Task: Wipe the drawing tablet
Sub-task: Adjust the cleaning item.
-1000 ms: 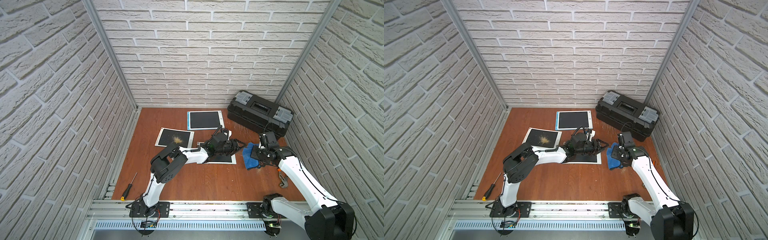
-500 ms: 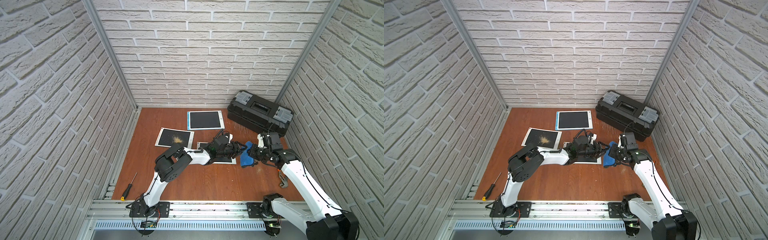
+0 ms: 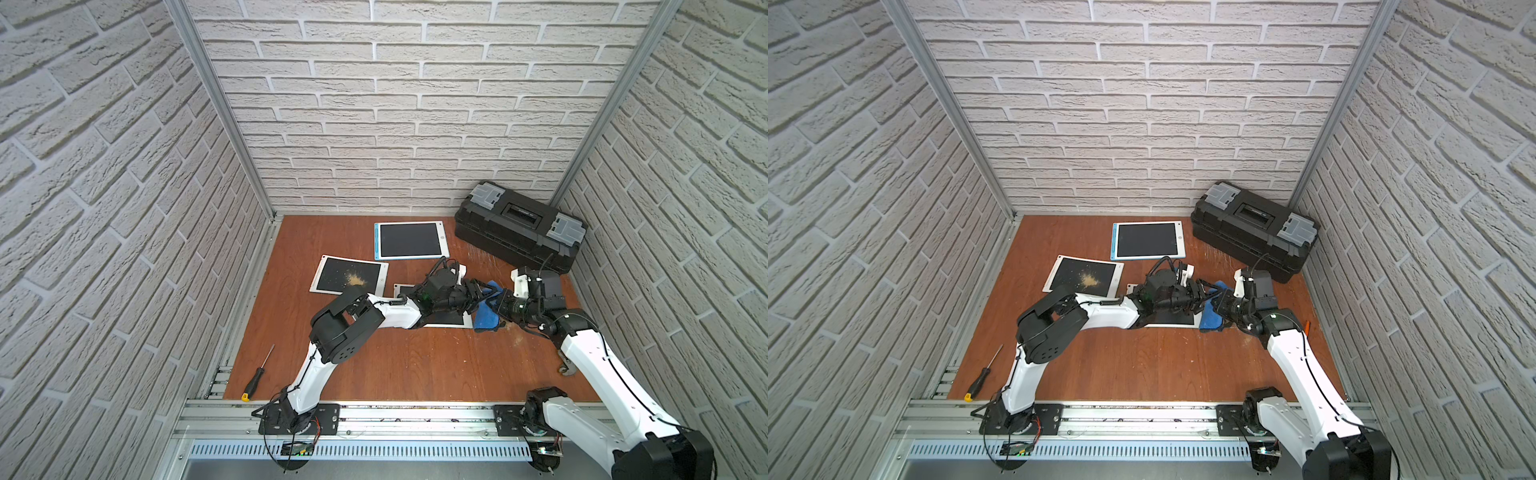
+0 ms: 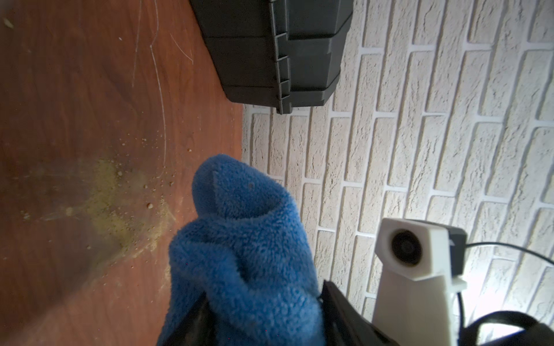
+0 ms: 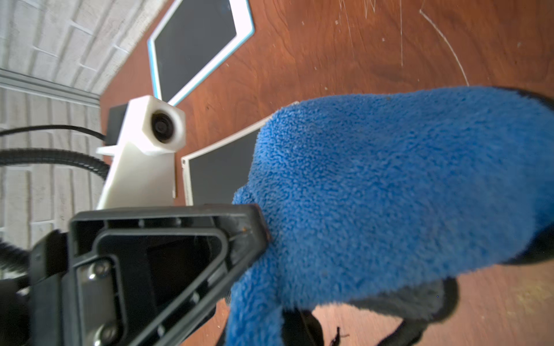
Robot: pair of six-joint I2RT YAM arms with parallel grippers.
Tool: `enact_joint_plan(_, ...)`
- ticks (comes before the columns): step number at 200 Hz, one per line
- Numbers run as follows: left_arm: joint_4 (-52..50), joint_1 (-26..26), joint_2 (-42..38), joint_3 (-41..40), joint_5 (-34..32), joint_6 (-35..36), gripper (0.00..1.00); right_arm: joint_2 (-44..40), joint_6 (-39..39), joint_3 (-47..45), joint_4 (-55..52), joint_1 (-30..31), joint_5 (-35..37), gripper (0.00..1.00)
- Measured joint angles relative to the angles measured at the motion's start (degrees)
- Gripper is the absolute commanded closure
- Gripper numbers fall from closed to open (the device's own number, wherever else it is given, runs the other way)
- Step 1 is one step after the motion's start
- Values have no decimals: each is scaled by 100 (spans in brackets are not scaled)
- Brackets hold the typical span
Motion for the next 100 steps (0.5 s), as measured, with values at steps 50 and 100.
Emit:
enact_joint_plan(50,922,9,262,-33,-28,-450,50,216,98,-48,507,-273,-590,96)
enact_joint_plan(100,1233,37,125,-459,-116,-299,100,238,-105,79,-26,-570,-1045,72)
